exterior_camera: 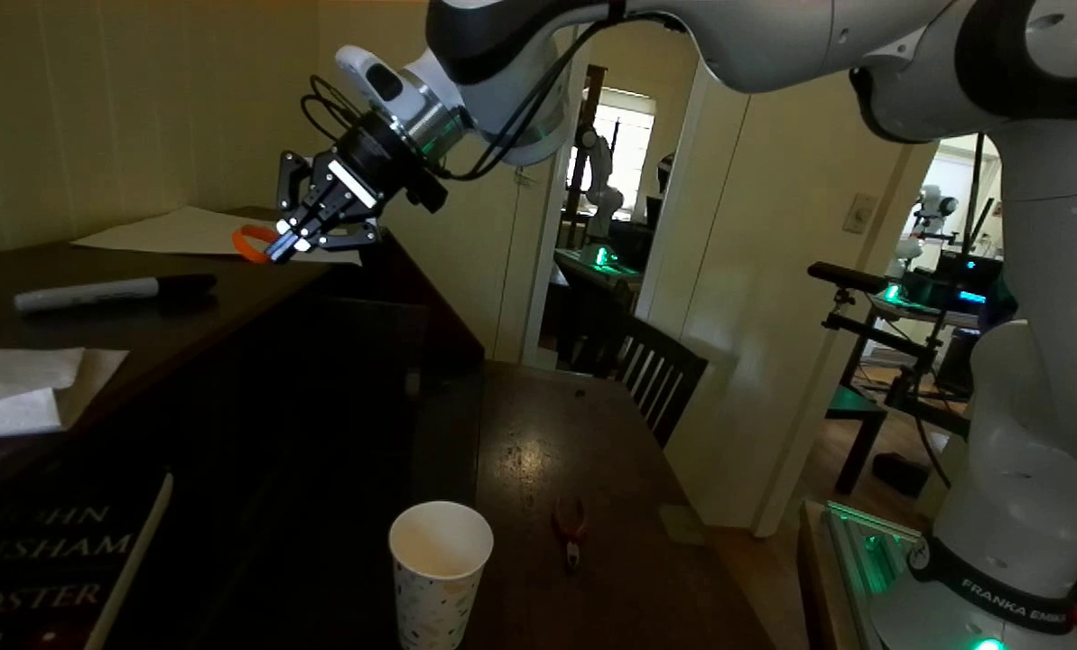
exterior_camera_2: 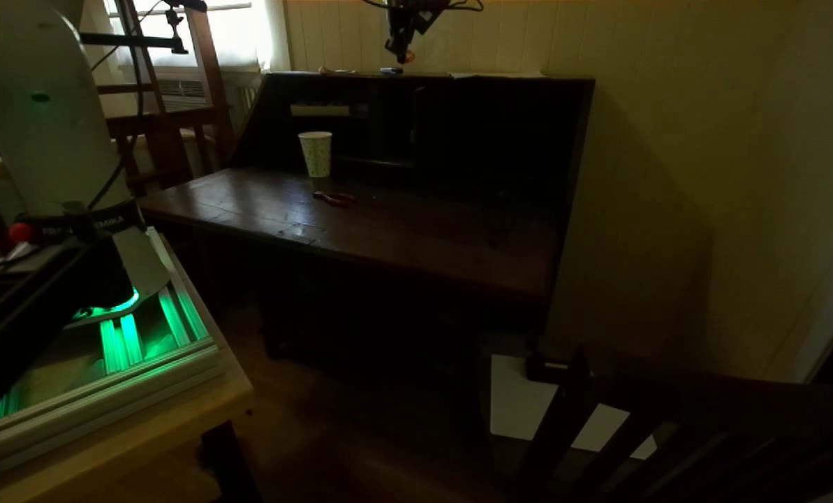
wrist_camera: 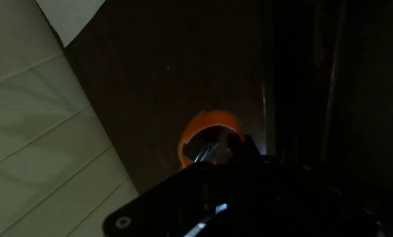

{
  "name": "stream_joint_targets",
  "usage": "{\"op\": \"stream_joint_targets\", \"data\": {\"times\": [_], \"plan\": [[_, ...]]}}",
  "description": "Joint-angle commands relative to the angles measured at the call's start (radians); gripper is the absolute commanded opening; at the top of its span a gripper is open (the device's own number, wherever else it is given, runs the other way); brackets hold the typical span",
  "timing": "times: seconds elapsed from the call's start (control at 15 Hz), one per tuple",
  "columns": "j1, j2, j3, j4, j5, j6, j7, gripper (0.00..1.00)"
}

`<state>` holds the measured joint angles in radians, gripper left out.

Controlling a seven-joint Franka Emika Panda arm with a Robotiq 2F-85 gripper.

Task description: Put the orange band on top of the shelf

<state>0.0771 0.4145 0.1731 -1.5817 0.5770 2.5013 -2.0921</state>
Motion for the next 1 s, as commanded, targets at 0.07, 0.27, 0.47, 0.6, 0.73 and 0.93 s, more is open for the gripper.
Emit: {"op": "stream_joint_targets", "data": {"times": [0.07,0.27,0.47,0.6,0.73,0.93], "plan": [[-0.028,0.095,0.044,0.102,-0.094,0.025,-0.007,0.22],[-0.036,0.113,0.057,0.119,-0.130,0.048,0.002,0.42],[-0.036,0.081,0.056,0.087,-0.153,0.101,0.036,0.62],[-0.014,0.023,0.013,0.024,-0.208,0.155,0.147,0.77],[0.021,-0.086,-0.070,-0.073,-0.220,0.096,0.292,0.91],[-0.032,-0.235,-0.070,-0.201,-0.235,0.039,0.443,1.00]]}}
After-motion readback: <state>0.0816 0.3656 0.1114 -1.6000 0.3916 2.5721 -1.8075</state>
